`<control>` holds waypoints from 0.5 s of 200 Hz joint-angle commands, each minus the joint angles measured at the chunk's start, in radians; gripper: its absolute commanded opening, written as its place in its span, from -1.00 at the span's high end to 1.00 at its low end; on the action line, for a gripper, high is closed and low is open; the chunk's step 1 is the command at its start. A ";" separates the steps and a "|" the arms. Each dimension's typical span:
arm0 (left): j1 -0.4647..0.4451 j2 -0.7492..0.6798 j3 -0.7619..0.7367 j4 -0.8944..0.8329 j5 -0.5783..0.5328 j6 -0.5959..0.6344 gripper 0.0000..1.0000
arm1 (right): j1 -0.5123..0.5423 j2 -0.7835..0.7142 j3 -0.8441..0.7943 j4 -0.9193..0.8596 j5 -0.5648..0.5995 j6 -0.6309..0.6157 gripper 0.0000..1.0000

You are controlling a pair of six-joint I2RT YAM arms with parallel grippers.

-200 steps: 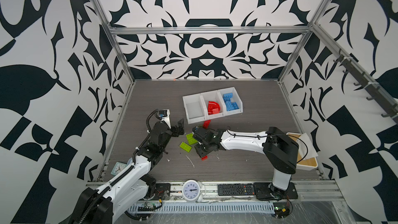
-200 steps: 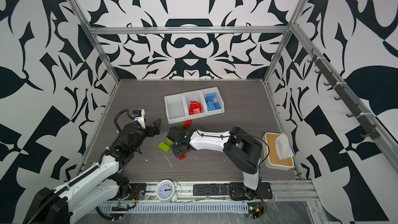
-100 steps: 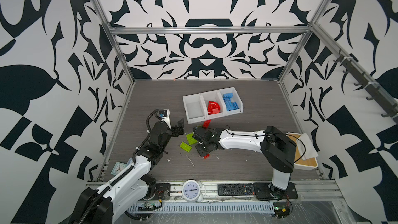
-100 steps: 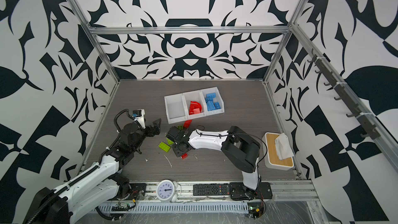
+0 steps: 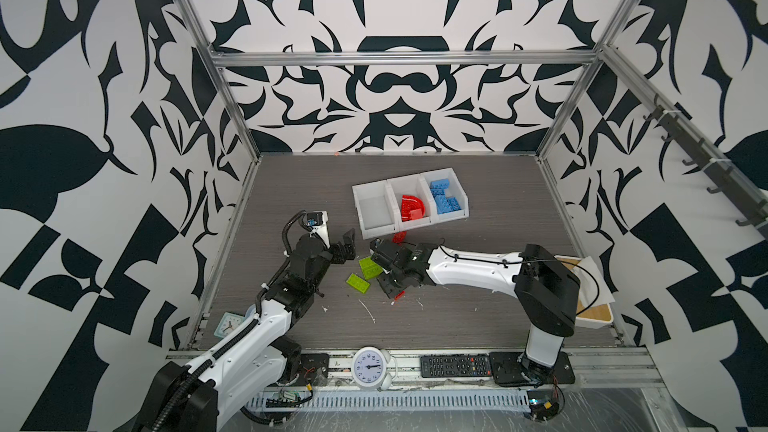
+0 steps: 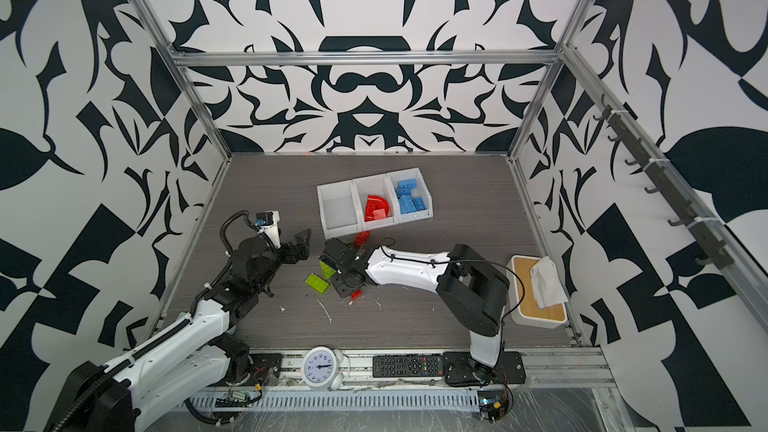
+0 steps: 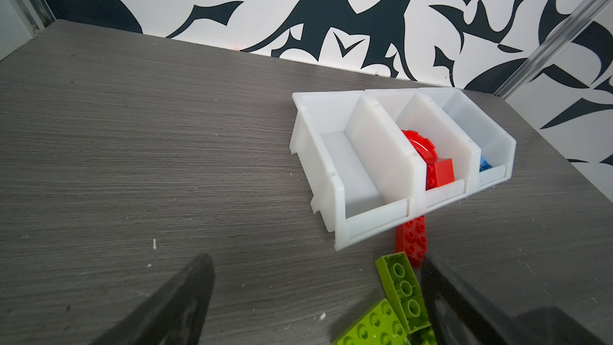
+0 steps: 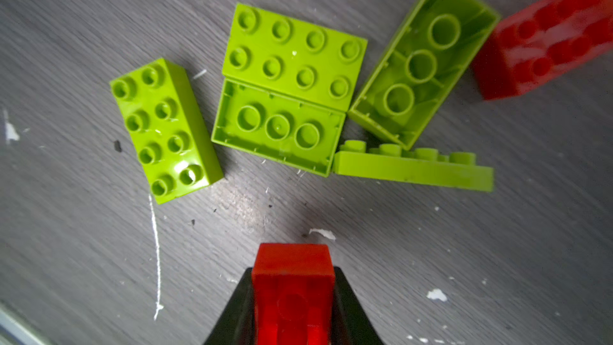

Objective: Sort the legos into containers by color
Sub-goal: 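Carry the red brick with the right gripper into the middle compartment, release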

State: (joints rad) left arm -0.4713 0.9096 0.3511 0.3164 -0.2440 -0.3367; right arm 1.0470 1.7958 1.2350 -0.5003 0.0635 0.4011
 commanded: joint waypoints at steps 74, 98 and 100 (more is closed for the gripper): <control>0.002 -0.015 -0.012 0.008 -0.011 -0.001 -0.99 | -0.362 -0.118 0.248 -0.012 -0.106 -0.293 0.37; 0.003 -0.012 -0.011 0.007 -0.011 0.000 -0.99 | -0.451 -0.058 0.347 -0.031 -0.149 -0.360 0.38; 0.002 -0.012 -0.011 0.006 -0.011 0.001 -0.99 | -0.459 -0.049 0.354 -0.031 -0.152 -0.365 0.38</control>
State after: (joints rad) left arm -0.4713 0.9096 0.3511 0.3164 -0.2440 -0.3367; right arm 0.6514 1.7126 1.4895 -0.5205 -0.0204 0.1436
